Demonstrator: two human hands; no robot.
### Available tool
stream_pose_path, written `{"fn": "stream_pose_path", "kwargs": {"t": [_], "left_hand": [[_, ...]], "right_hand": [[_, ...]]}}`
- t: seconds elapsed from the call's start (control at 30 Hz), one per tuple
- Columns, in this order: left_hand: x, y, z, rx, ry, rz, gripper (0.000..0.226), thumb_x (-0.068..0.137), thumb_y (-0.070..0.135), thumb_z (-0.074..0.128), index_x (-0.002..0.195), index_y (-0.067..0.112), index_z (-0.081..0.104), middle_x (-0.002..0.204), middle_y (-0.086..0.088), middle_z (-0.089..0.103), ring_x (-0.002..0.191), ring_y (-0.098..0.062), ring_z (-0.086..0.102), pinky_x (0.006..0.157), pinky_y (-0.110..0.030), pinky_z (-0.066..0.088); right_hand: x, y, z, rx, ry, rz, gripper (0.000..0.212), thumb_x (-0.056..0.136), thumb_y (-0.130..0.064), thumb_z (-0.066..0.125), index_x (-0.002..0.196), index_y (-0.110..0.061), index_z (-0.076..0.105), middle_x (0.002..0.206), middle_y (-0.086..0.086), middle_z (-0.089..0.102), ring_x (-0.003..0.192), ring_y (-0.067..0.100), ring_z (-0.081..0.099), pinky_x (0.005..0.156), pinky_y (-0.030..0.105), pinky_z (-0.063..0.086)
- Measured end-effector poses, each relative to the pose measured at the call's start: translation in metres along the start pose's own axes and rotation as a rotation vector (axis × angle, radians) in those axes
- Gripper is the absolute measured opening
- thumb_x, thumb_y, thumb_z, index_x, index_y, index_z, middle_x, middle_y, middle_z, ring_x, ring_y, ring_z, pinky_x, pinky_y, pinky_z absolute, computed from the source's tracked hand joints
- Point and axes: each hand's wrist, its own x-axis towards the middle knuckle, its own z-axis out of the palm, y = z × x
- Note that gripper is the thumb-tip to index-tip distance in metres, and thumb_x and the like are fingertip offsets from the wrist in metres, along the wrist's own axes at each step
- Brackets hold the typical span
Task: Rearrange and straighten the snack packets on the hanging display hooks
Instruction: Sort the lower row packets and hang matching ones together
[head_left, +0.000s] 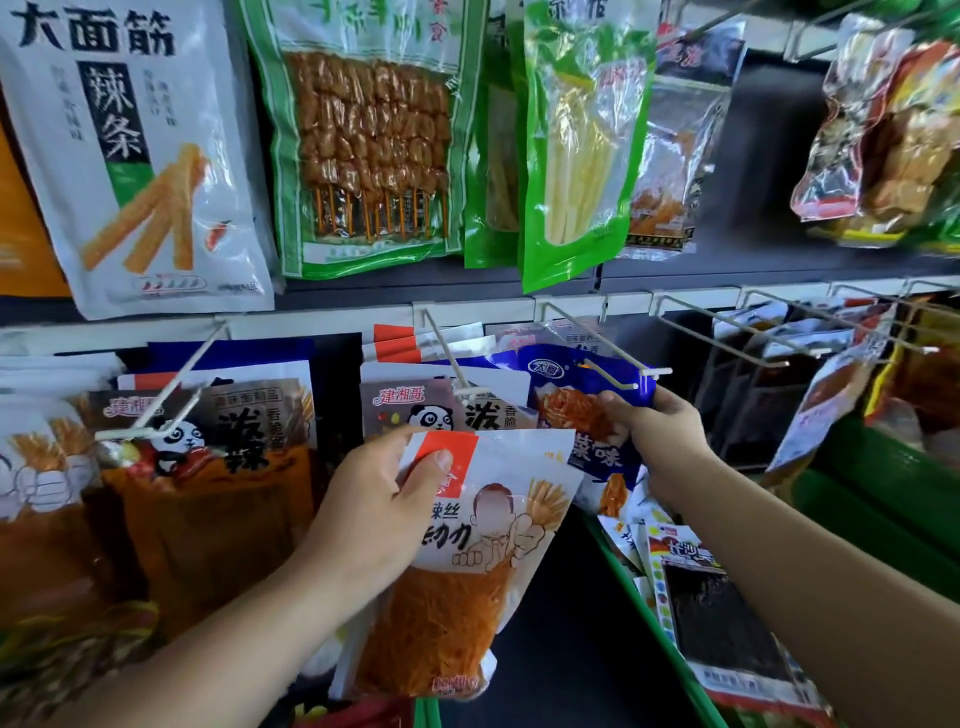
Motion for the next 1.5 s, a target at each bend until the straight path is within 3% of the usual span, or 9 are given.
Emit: {"fn": "stream_pose_path", "kwargs": {"t": [0.1,0.3,0.53,0.67,0.9,1.03,1.17,1.33,1.5], "left_hand": [[-0.008,0.004,-0.001,-0.015,-0.018,0.005,0.02,0.105,0.026,0.055,0.119,0.024,0.068,0.103,0.006,0.08,0.097,-0.011,0.076,0.09,-0.044,0.062],[-0.031,0.01,-0.006,-0.006,-0.092,0.033,0.016,0.105,0.028,0.054,0.117,0.03,0.065,0.103,0.007,0.079,0.098,-0.009,0.075,0.091,-0.04,0.062],[-0.062,0.0,-0.02,0.024,-0.057,0.052,0.009,0.105,0.029,0.053,0.108,0.036,0.057,0.093,0.016,0.074,0.089,0.0,0.072,0.07,-0.014,0.056],[-0.069,-0.024,-0.036,0.004,0.101,-0.016,0.007,0.105,0.026,0.055,0.104,0.032,0.057,0.09,0.009,0.075,0.082,0.0,0.073,0.07,-0.02,0.059],[-0.074,-0.056,-0.049,0.024,0.21,-0.028,0.006,0.104,0.027,0.056,0.109,0.03,0.058,0.104,0.003,0.07,0.092,-0.011,0.072,0.077,-0.03,0.062],[-0.068,-0.062,-0.059,0.089,0.355,0.013,0.011,0.101,0.027,0.061,0.109,0.034,0.058,0.116,0.006,0.059,0.107,-0.012,0.064,0.09,-0.032,0.057],[-0.068,-0.067,-0.064,0.028,0.391,-0.017,0.01,0.1,0.031,0.063,0.104,0.039,0.061,0.112,0.004,0.063,0.101,-0.013,0.066,0.086,-0.037,0.058],[-0.07,-0.063,-0.074,0.124,0.453,-0.008,0.028,0.087,0.032,0.079,0.106,0.025,0.06,0.112,0.003,0.053,0.1,0.002,0.054,0.08,-0.003,0.043],[-0.071,-0.06,-0.085,-0.25,0.165,-0.266,0.056,0.081,0.043,0.083,0.127,0.027,0.056,0.121,0.005,0.071,0.11,-0.01,0.069,0.09,-0.029,0.058]], "right_hand": [[-0.026,-0.002,-0.014,0.014,0.046,0.009,0.012,0.092,-0.007,0.076,0.104,-0.009,0.075,0.086,0.013,0.077,0.078,0.031,0.071,0.084,0.055,0.061],[-0.094,-0.015,-0.03,0.064,0.102,-0.052,0.009,0.095,-0.008,0.074,0.102,-0.014,0.072,0.089,0.011,0.075,0.081,0.028,0.065,0.067,0.037,0.057],[-0.157,0.009,0.015,0.192,-0.21,0.142,0.011,0.1,-0.018,0.067,0.106,-0.012,0.075,0.094,0.018,0.078,0.077,0.034,0.074,0.068,0.043,0.059],[-0.165,0.021,0.032,0.25,-0.366,0.263,0.041,0.107,-0.04,0.05,0.128,-0.007,0.064,0.122,0.024,0.074,0.106,0.048,0.072,0.079,0.047,0.059],[-0.177,0.029,0.067,0.177,-0.47,0.243,0.038,0.109,-0.04,0.044,0.11,-0.011,0.069,0.094,0.015,0.078,0.068,0.022,0.076,0.047,0.023,0.053],[-0.194,0.03,0.09,0.111,-0.504,0.167,0.042,0.102,-0.046,0.053,0.113,-0.011,0.072,0.092,0.013,0.081,0.076,0.024,0.079,0.061,0.034,0.063],[-0.208,0.036,0.11,0.059,-0.461,0.004,0.026,0.093,-0.016,0.073,0.117,-0.006,0.071,0.102,0.016,0.081,0.094,0.035,0.08,0.08,0.045,0.065],[-0.202,0.037,0.114,0.065,-0.403,0.055,0.02,0.094,-0.008,0.072,0.113,0.0,0.071,0.099,0.022,0.081,0.089,0.039,0.08,0.076,0.046,0.066],[-0.194,0.034,0.104,0.072,-0.422,0.061,0.02,0.097,-0.009,0.068,0.115,0.0,0.07,0.102,0.025,0.079,0.092,0.044,0.078,0.086,0.059,0.062]]}}
